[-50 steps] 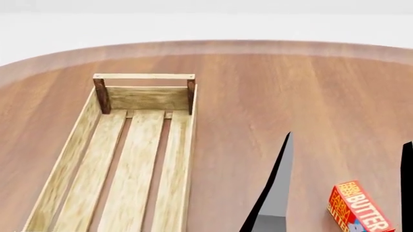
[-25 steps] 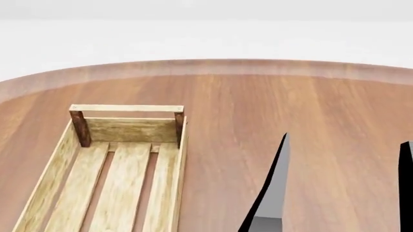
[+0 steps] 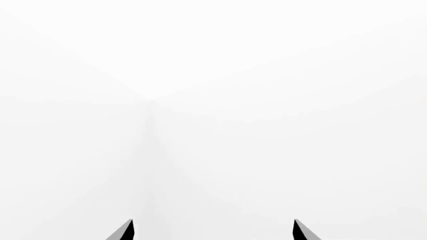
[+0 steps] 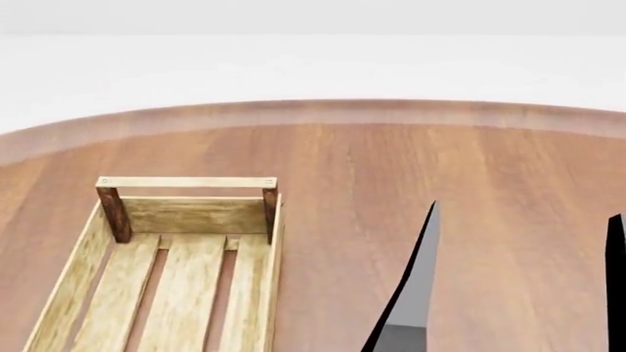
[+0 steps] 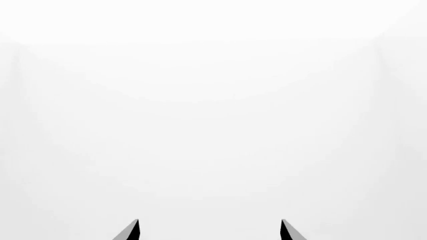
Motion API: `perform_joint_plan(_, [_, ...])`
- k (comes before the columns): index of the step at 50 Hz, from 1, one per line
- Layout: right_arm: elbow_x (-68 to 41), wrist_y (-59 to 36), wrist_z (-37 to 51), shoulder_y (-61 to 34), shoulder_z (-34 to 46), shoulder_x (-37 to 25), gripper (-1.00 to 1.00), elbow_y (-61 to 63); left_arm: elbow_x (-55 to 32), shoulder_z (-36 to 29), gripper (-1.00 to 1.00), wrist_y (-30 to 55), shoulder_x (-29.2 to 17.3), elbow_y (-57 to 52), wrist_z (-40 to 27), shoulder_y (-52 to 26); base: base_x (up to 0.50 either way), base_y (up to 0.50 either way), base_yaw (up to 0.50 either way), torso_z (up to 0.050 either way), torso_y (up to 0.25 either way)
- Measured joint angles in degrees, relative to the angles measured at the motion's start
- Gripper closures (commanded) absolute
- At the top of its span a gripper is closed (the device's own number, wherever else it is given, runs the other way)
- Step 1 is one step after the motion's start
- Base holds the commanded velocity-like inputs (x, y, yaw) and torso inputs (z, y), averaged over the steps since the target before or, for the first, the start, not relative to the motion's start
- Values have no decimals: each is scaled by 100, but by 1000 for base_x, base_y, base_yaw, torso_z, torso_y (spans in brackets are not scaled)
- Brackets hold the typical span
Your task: Pick up the cream cheese and put it in the tray.
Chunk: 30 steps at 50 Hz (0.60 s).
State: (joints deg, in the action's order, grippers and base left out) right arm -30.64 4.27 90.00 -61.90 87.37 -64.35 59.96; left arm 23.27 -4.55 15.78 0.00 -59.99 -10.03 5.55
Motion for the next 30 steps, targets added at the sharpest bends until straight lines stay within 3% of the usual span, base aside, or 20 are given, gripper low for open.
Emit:
perform_joint_plan(7, [8, -9, -1, 69, -78, -13, -100, 2, -1, 7, -100, 2, -2, 0, 3, -4, 28, 446, 0, 0, 0])
perform_joint_plan(30, [-59, -59, -2, 311, -393, -17, -100, 4, -17, 23, -100, -17, -2, 0, 2, 11, 1, 2, 0, 0, 0])
